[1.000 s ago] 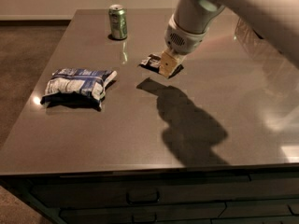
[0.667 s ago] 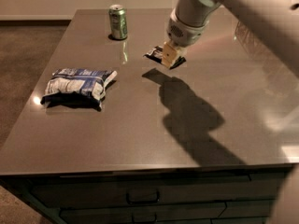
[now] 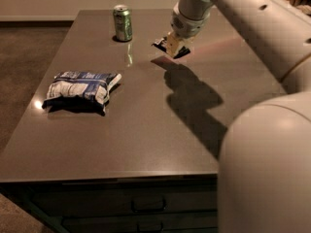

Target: Move rxbar chocolate near green can

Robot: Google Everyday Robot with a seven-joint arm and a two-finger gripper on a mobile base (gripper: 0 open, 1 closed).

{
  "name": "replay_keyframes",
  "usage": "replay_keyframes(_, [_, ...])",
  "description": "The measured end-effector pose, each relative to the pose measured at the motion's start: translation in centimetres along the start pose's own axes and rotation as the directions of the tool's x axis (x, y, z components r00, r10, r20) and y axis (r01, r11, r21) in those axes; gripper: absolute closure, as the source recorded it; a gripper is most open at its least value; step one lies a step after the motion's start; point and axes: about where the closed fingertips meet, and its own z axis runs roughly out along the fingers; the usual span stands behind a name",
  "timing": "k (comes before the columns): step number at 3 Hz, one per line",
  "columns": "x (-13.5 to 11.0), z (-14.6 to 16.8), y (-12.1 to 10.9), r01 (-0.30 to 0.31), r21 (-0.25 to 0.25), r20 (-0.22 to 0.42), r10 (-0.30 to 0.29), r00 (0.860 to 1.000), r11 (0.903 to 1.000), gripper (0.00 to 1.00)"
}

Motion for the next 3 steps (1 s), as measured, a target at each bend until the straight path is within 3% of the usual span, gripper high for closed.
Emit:
replay_keyframes(1, [-2.1, 2.0, -1.8, -0.037, 0.014, 0.021, 0.037, 0.999, 0.9992, 1.00])
replay_keyframes(3, [-6.3, 6.0, -1.9, -0.052, -0.017, 0.061, 0.053, 0.997, 0.9985, 1.00])
